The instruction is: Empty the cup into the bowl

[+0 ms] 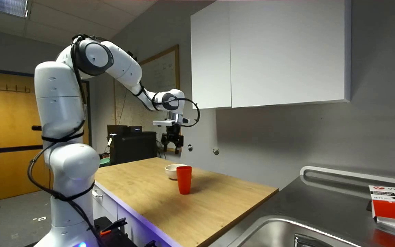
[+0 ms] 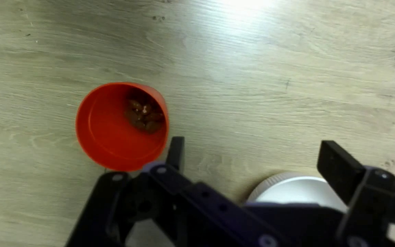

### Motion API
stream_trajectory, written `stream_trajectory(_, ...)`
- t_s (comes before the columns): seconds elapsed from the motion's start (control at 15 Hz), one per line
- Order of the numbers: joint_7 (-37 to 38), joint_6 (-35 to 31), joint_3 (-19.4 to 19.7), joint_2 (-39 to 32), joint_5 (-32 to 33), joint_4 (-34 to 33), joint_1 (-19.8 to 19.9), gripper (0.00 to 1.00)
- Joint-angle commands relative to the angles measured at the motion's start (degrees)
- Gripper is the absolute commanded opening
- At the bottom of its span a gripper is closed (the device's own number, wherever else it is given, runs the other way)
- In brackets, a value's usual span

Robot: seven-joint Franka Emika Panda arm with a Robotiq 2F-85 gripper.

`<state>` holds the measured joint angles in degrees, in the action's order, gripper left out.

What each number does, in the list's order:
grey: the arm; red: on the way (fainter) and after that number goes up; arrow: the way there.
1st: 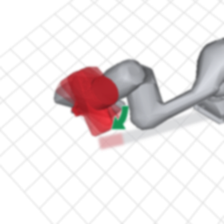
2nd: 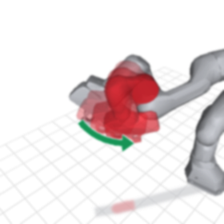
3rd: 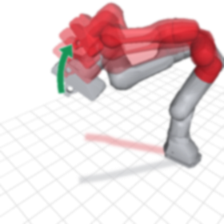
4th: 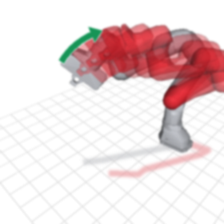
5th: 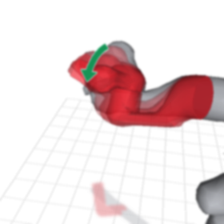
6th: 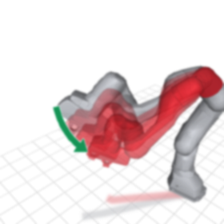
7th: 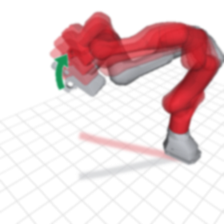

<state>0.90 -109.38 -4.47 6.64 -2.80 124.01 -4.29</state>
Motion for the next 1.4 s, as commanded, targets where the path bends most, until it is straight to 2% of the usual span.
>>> stream_trajectory(0.0,-1.38,-1.46,2.62,-1.11,-2.71,0.55,2.09,1.00)
stream_trajectory(0.6,-3.81,-2.88,7.47,-3.70,-8.32,3.67,6.70,1.00)
stream_trajectory(1.33,-8.17,-3.15,9.88,-9.60,-13.78,4.01,10.25,1.00)
